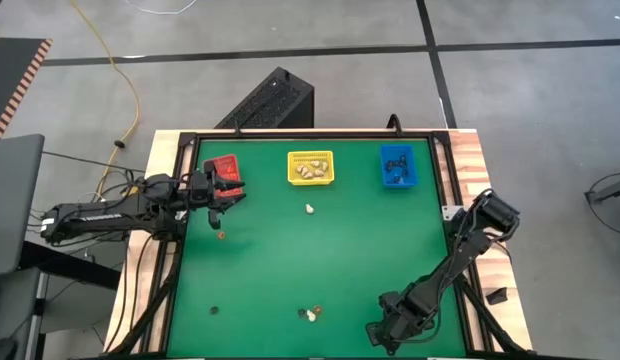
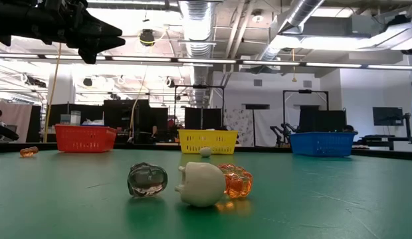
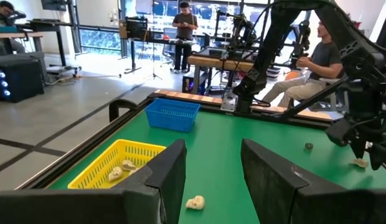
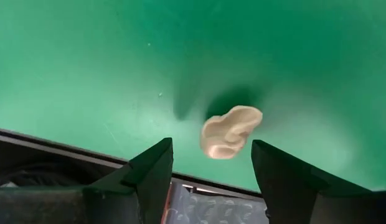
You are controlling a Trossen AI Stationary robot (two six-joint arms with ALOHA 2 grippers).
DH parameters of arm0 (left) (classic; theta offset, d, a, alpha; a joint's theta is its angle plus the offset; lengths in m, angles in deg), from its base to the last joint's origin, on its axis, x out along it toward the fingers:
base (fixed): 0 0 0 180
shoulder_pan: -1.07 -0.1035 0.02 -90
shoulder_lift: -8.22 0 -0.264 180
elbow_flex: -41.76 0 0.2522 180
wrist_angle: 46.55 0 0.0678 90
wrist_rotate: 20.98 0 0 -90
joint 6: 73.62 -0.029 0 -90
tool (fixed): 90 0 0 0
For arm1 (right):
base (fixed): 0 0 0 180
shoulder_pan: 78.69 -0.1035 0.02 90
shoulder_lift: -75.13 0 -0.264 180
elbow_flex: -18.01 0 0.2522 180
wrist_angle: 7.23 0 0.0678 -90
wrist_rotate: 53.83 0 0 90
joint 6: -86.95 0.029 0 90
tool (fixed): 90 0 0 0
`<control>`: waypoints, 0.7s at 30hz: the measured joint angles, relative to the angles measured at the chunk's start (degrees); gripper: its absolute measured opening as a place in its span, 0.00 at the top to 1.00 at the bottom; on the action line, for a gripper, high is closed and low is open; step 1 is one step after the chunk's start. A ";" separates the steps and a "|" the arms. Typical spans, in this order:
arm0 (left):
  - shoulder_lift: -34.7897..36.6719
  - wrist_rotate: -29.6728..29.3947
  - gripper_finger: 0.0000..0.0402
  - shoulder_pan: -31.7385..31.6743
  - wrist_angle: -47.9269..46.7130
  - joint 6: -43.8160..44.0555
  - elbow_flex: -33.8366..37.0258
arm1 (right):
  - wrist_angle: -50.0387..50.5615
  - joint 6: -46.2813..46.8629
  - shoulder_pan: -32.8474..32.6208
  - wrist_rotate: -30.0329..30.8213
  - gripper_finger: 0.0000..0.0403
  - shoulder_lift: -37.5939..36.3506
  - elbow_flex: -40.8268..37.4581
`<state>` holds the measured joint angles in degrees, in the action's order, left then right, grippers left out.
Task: Sort Halloween decoration
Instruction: Put the white skull toy into the yellow bin
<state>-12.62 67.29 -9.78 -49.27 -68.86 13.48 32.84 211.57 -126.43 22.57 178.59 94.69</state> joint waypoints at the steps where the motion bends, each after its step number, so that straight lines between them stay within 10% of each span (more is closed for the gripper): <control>1: 0.02 0.02 0.65 0.00 0.00 0.02 0.00 | 0.20 -0.14 0.13 -0.01 0.38 0.00 0.00; 21: 0.00 -0.07 0.65 0.00 0.00 0.00 0.00 | -1.26 -1.65 0.97 -0.49 0.40 -0.07 -2.27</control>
<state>-12.62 67.22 -9.78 -49.27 -68.87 13.48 31.58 209.92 -125.46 22.09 178.53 92.41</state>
